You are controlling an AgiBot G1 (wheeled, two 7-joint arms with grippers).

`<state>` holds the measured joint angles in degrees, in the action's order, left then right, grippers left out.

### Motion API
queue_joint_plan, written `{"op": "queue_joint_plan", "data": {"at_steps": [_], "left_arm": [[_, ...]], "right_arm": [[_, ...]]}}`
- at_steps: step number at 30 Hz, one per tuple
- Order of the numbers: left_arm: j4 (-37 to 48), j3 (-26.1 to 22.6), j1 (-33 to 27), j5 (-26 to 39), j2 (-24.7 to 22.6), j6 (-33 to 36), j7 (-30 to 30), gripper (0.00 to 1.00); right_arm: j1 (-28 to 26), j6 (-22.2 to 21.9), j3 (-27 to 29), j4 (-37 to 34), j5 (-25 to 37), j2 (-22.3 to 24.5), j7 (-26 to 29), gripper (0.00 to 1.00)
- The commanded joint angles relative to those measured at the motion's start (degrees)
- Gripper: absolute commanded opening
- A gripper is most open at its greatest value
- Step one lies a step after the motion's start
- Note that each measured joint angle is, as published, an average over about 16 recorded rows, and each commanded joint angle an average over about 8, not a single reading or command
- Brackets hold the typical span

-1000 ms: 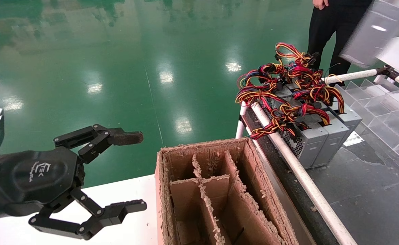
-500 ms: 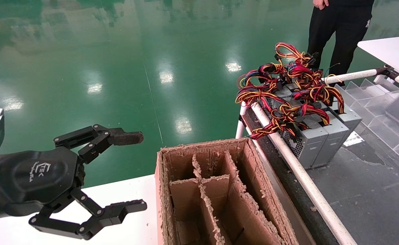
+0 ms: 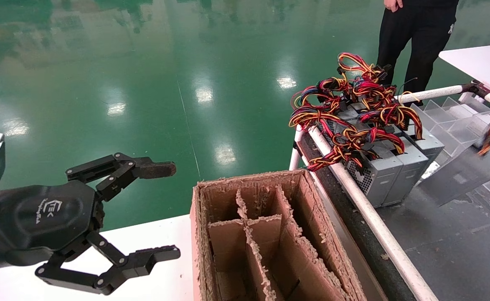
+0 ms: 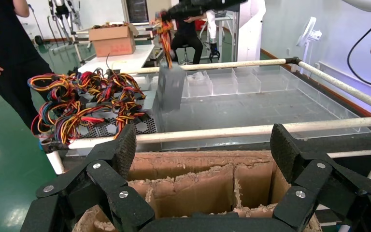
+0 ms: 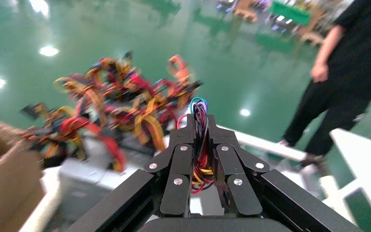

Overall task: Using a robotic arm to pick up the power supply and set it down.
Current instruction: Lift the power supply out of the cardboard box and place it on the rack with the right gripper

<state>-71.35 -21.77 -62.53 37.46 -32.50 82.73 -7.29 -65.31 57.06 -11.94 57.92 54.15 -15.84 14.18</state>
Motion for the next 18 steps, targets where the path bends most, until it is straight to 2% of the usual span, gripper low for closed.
{"op": "queue_joint_plan", "data": {"at_steps": [1,9,18], "left_arm": [[0.00,0.00,0.00,0.00,0.00,0.00,0.00,1.00],[0.00,0.00,0.00,0.00,0.00,0.00,0.00,1.00],[0.00,0.00,0.00,0.00,0.00,0.00,0.00,1.00]], "right_arm": [[2.66,-0.61,0.00,2.03,-1.03,0.40,1.17,0.00],[8.22,-5.46,0.53,8.78,-4.20,-1.75,3.59,0.00],[9.97,-9.30,-0.91,12.91,-3.74,-5.22,5.32,0.00]]}}
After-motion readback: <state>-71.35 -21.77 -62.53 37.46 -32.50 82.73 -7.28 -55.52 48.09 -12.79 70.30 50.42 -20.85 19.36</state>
